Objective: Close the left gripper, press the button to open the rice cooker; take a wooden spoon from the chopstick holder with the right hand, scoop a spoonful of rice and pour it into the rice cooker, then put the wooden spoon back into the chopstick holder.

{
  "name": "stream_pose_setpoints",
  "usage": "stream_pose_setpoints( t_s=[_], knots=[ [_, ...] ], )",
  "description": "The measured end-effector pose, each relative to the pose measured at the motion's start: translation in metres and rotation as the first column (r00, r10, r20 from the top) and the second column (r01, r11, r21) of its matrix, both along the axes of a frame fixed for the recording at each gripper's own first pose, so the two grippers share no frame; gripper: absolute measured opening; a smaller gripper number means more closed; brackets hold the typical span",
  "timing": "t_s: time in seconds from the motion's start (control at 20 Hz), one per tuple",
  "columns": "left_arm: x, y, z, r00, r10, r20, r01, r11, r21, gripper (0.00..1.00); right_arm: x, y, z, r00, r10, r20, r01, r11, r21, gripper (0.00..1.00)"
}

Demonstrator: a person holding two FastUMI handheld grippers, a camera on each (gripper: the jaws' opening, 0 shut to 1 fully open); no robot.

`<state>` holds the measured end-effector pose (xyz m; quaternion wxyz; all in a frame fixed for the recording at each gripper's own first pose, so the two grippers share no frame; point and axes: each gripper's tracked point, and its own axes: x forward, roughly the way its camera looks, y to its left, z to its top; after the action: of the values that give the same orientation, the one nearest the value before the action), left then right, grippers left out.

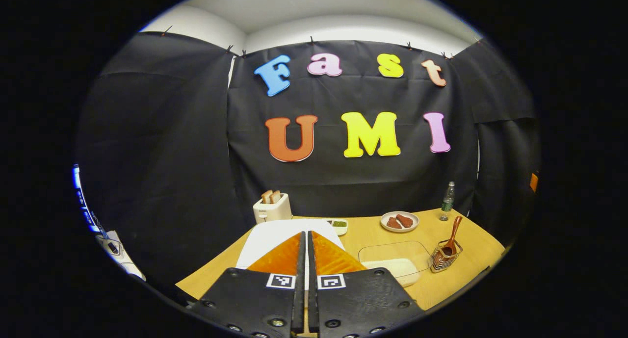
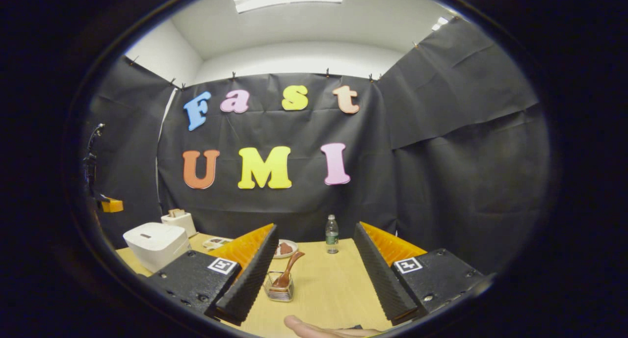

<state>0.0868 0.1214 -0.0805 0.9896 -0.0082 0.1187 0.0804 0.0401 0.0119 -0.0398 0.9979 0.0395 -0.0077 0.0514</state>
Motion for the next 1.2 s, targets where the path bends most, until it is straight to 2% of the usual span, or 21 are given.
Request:
stream_pose_setpoints(
  t_s=[0.1,0.2,0.6,0.85,0.95,1.2],
  knots=[
    [0.013,0.003,-0.010,1.000,-0.012,-0.023,0.012,1.000,-0.010,0.03,0.005,-0.001,-0.007,1.000,0.003,-0.008,-0.003,1.000,-0.003,1.00],
    [0.026,0.013,-0.035,0.995,0.000,-0.096,-0.004,0.999,-0.034,0.00,0.011,-0.002,-0.016,1.000,-0.001,-0.016,0.000,1.000,-0.020,1.00],
    [0.063,0.036,-0.082,0.980,0.030,-0.199,-0.032,0.999,-0.006,0.00,0.032,0.001,-0.041,0.998,-0.005,-0.067,0.002,0.999,-0.047,1.00],
    [0.068,0.042,-0.107,0.966,0.045,-0.256,-0.050,0.999,-0.014,0.00,0.037,0.000,-0.047,0.997,-0.004,-0.074,0.001,0.999,-0.046,1.00],
    [0.065,0.042,-0.122,0.950,0.042,-0.310,-0.057,0.998,-0.041,0.00,0.039,-0.002,-0.048,0.997,-0.006,-0.076,0.003,0.999,-0.037,0.99],
    [0.063,0.042,-0.124,0.942,0.063,-0.329,-0.085,0.995,-0.052,0.00,0.042,-0.006,-0.053,0.996,-0.004,-0.087,0.002,0.999,-0.033,1.00]
  ],
)
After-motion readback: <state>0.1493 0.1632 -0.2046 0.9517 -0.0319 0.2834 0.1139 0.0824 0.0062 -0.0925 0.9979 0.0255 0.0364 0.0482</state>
